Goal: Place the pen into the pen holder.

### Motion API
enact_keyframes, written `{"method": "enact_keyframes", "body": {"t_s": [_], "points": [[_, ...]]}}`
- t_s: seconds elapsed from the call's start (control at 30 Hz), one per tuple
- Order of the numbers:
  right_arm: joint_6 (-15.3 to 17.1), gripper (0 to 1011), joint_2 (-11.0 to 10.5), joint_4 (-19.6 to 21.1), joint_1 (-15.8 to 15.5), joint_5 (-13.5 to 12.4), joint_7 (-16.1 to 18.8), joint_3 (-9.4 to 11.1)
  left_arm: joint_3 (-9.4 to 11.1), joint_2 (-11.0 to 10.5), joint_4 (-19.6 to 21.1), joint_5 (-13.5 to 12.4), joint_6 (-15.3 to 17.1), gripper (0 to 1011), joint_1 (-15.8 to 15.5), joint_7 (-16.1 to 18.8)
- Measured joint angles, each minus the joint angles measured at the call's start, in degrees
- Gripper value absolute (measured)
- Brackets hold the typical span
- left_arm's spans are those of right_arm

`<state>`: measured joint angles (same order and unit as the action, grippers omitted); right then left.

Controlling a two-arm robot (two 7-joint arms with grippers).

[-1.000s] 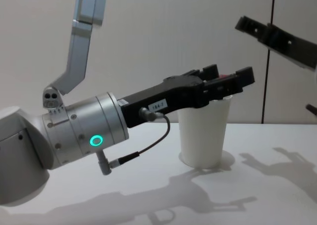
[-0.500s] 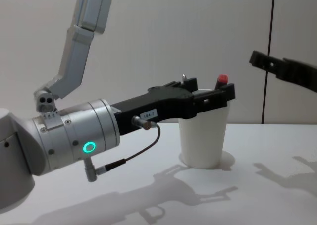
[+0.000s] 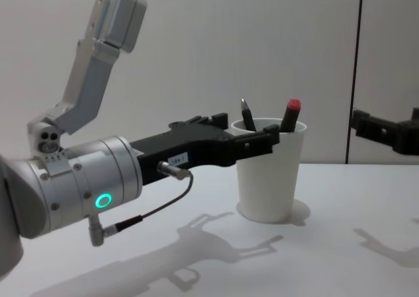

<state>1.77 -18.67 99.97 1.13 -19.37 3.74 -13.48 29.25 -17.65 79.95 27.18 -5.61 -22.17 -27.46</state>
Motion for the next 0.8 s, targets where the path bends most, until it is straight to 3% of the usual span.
{"method": "enact_keyframes", "body": {"t_s": [0.27, 0.8], "points": [[0.2, 1001, -0.6, 1.2, -1.9, 2.7, 0.1, 0.6, -0.8, -1.0, 3.2, -3.7, 1.5, 1003, 2.1, 6.4], [0.2, 1001, -0.7, 1.3, -2.0, 2.9, 0.1, 0.6, -2.2, -2.9, 9.0, -10.7, 4.4, 1003, 5.9, 18.3]]}}
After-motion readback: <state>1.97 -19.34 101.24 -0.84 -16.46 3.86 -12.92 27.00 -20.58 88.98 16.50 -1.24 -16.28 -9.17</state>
